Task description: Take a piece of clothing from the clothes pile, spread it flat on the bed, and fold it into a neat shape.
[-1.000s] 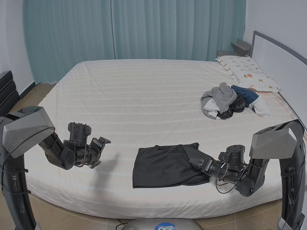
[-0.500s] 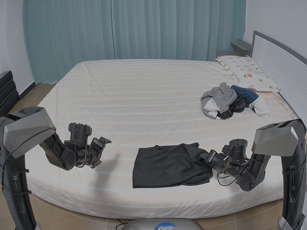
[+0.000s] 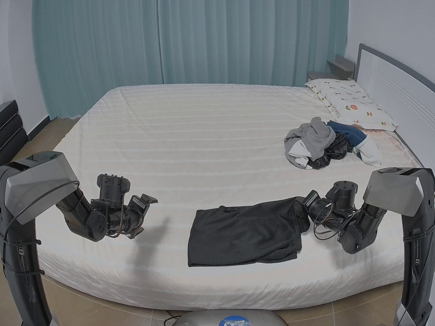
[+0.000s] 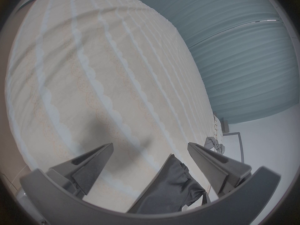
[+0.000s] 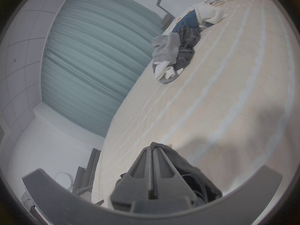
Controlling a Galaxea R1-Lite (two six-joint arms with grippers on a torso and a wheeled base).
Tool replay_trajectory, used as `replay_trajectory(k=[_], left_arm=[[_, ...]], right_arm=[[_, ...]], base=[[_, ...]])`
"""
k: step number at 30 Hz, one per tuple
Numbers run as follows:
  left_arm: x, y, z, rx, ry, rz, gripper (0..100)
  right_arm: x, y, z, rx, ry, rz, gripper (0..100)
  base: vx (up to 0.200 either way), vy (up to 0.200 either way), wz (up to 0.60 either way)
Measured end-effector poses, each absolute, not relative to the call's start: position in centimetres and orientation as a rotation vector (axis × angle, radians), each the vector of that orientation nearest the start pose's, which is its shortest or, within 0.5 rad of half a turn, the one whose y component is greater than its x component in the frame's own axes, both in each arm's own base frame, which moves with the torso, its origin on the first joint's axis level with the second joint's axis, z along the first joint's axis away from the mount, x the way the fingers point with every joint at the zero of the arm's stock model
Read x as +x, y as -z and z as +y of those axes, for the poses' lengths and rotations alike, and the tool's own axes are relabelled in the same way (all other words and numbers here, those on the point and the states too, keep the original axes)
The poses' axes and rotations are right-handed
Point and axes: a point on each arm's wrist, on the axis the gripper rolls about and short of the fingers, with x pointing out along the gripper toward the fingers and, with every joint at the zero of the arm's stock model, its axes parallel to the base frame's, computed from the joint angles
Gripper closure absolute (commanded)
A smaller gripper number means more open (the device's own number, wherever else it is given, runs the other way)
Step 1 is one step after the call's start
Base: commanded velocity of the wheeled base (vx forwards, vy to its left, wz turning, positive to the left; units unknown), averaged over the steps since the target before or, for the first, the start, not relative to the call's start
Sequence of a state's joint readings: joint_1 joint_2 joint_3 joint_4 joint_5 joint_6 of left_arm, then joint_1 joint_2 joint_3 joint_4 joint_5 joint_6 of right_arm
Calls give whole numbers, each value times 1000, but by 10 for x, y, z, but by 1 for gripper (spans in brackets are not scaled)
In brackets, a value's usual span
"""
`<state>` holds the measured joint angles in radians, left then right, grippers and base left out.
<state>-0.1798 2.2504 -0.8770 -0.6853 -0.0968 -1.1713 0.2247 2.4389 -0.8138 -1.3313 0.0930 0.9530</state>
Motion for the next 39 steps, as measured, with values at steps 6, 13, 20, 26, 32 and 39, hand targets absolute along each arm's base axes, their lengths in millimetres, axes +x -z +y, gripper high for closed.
replay_trajectory(k=[6, 13, 20, 26, 32, 39], left_arm=[[369, -12, -69, -1087, -169, 761, 0], [370, -12, -69, -1087, -170, 759, 0], [370, -12, -69, -1087, -170, 759, 0], [370, -12, -69, -1087, -170, 759, 0], [370, -12, -69, -1087, -170, 759, 0], [370, -11, -69, -1086, -171, 760, 0]], right_arm=[[398, 22, 84, 918, -88, 411, 100], [401, 31, 78, 917, -58, 427, 0], [393, 32, 75, 911, -39, 459, 0], [365, 23, 69, 897, -73, 537, 0], [334, 20, 63, 809, -232, 644, 0], [316, 29, 71, 728, -282, 713, 0]], base=[[0, 0, 0], [0, 0, 0], [0, 0, 0], [0, 0, 0], [0, 0, 0], [0, 0, 0]])
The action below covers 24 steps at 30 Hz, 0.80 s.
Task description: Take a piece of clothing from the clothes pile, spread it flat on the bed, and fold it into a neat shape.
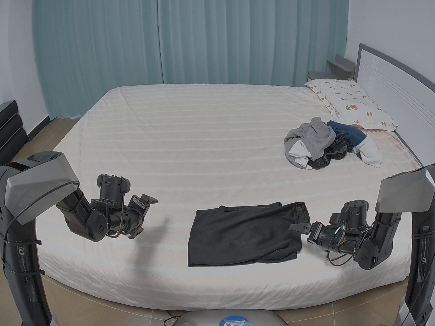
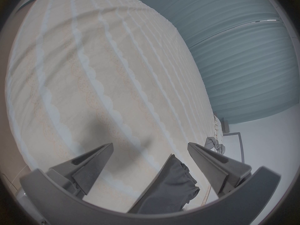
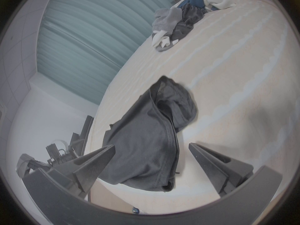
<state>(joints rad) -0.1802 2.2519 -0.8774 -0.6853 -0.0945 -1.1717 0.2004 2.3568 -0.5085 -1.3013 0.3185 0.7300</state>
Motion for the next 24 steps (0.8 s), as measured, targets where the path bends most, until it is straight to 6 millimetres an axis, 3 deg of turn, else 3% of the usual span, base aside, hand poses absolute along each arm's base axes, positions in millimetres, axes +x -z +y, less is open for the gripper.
replay_trajectory(k=[3, 4, 11, 24], left_arm=[[369, -11, -70, -1083, -175, 757, 0], [369, -11, -70, -1082, -178, 757, 0], [369, -10, -71, -1079, -182, 756, 0], [370, -10, -71, -1079, -181, 756, 0]], right_arm=[[313, 35, 78, 708, -298, 736, 0], [312, 36, 80, 706, -302, 740, 100], [305, 42, 85, 668, -316, 776, 100], [285, 32, 72, 570, -319, 786, 100]], base=[[0, 0, 0], [0, 0, 0], [0, 0, 0], [0, 0, 0]])
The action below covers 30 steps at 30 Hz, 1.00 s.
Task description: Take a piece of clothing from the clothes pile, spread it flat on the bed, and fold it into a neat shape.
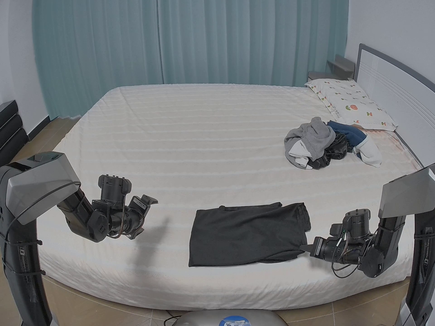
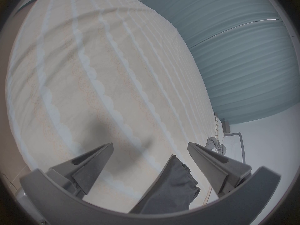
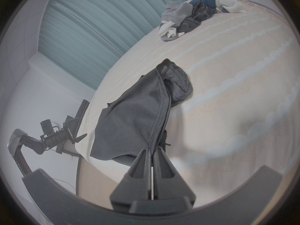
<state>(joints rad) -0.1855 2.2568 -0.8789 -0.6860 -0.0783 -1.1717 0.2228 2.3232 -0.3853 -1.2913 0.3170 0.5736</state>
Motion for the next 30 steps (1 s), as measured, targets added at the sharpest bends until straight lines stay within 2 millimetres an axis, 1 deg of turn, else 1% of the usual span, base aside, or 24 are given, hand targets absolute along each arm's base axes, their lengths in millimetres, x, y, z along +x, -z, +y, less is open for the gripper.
replay_trajectory(k=[12, 13, 19, 24, 28, 30], left_arm=[[370, -10, -71, -1078, -182, 756, 0], [370, -10, -71, -1078, -182, 756, 0], [370, -9, -71, -1078, -183, 756, 0], [370, -9, -71, -1078, -184, 756, 0], [370, -9, -71, -1078, -184, 756, 0], [370, -9, -71, -1078, -184, 756, 0]], right_arm=[[272, 29, 61, 472, -348, 790, 100], [271, 29, 60, 463, -350, 791, 0], [270, 32, 55, 431, -345, 800, 0], [277, 31, 52, 448, -340, 771, 0], [293, 25, 53, 523, -320, 720, 0], [306, 21, 54, 587, -307, 683, 0]], base=[[0, 0, 0], [0, 0, 0], [0, 0, 0], [0, 0, 0], [0, 0, 0], [0, 0, 0]])
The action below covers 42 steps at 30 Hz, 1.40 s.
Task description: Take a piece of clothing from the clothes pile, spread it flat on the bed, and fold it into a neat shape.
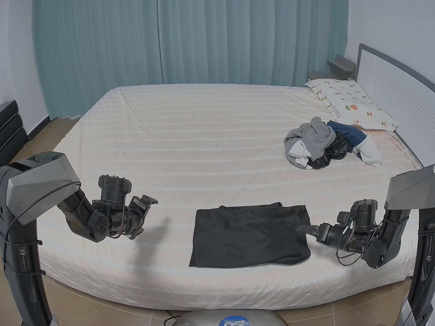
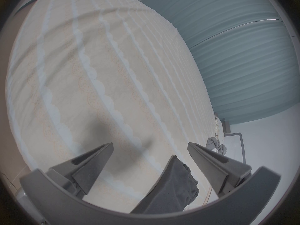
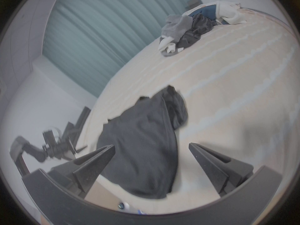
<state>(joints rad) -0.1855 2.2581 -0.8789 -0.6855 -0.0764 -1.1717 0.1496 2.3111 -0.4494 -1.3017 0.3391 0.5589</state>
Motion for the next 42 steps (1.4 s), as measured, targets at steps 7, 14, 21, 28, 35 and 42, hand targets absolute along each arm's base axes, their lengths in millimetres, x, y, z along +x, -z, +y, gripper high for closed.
replay_trajectory(k=[7, 14, 21, 28, 35, 42], left_arm=[[370, -9, -71, -1078, -183, 755, 0], [370, -9, -71, -1078, -184, 754, 0], [370, -9, -71, -1078, -184, 754, 0], [370, -9, -71, -1078, -184, 754, 0], [370, -9, -71, -1078, -184, 754, 0], [370, -9, -71, -1077, -183, 754, 0]], right_arm=[[347, 17, 58, 716, -295, 589, 0], [376, 26, 63, 770, -302, 547, 0], [389, 37, 68, 774, -304, 562, 100], [400, 39, 64, 793, -268, 560, 100], [411, 35, 56, 845, -162, 493, 100], [412, 35, 53, 847, -148, 487, 100]], base=[[0, 0, 0], [0, 0, 0], [0, 0, 0], [0, 0, 0], [0, 0, 0], [0, 0, 0]])
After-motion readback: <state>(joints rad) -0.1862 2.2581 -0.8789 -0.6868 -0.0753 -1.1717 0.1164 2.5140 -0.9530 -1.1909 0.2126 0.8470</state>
